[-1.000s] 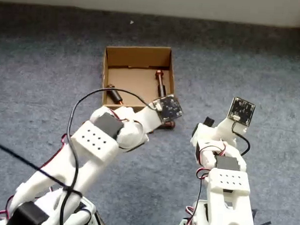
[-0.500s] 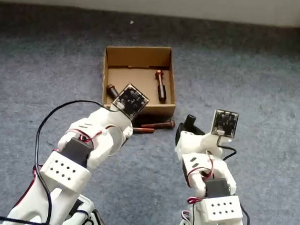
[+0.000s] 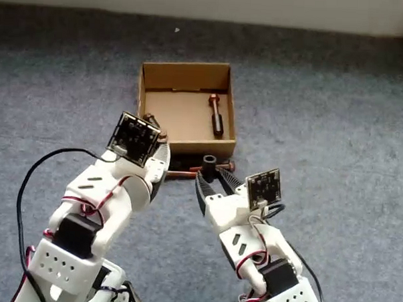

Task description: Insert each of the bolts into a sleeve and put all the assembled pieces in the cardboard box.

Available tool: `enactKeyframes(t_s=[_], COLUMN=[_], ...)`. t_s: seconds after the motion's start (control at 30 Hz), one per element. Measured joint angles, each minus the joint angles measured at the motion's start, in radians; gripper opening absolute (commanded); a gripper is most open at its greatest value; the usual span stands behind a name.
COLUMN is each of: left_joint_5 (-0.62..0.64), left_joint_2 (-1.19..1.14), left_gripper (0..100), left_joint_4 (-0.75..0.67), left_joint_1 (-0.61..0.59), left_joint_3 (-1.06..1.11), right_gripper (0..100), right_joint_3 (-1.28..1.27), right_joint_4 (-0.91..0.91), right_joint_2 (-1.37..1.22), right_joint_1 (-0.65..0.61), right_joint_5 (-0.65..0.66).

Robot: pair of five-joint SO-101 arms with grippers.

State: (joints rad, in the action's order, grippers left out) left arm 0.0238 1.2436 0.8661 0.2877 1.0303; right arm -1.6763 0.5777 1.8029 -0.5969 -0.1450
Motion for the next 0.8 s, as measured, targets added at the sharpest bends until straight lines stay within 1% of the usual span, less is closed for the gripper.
enactKeyframes(t_s=[0.13, 0.23, 0.43, 0.57, 0.73, 0.8], left_joint_5=[0.081, 0.129, 0.143, 0.147, 0.183, 0.189], left_joint_2=[0.066, 0.109, 0.199, 0.233, 0.249, 0.259], left_gripper=[1, 1, 1, 1, 1, 1], left_joint_4=[0.000, -0.031, -0.104, -0.115, -0.115, -0.115], left_joint_1=[0.000, 0.000, 0.000, 0.000, 0.002, 0.028], left_joint_3=[0.000, 0.000, 0.000, 0.000, 0.000, 0.000], right_gripper=[0.8, 0.8, 0.8, 0.8, 0.8, 0.8], right_joint_3=[0.000, 0.000, 0.000, 0.000, 0.000, 0.000], right_joint_4=[0.000, 0.000, 0.000, -0.002, -0.077, -0.107], right_joint_2=[0.002, 0.006, 0.009, 0.009, 0.009, 0.009], right_joint_1=[-0.063, -0.114, -0.189, -0.230, -0.261, -0.262], right_joint_5=[0.003, 0.003, 0.003, 0.003, 0.003, 0.008])
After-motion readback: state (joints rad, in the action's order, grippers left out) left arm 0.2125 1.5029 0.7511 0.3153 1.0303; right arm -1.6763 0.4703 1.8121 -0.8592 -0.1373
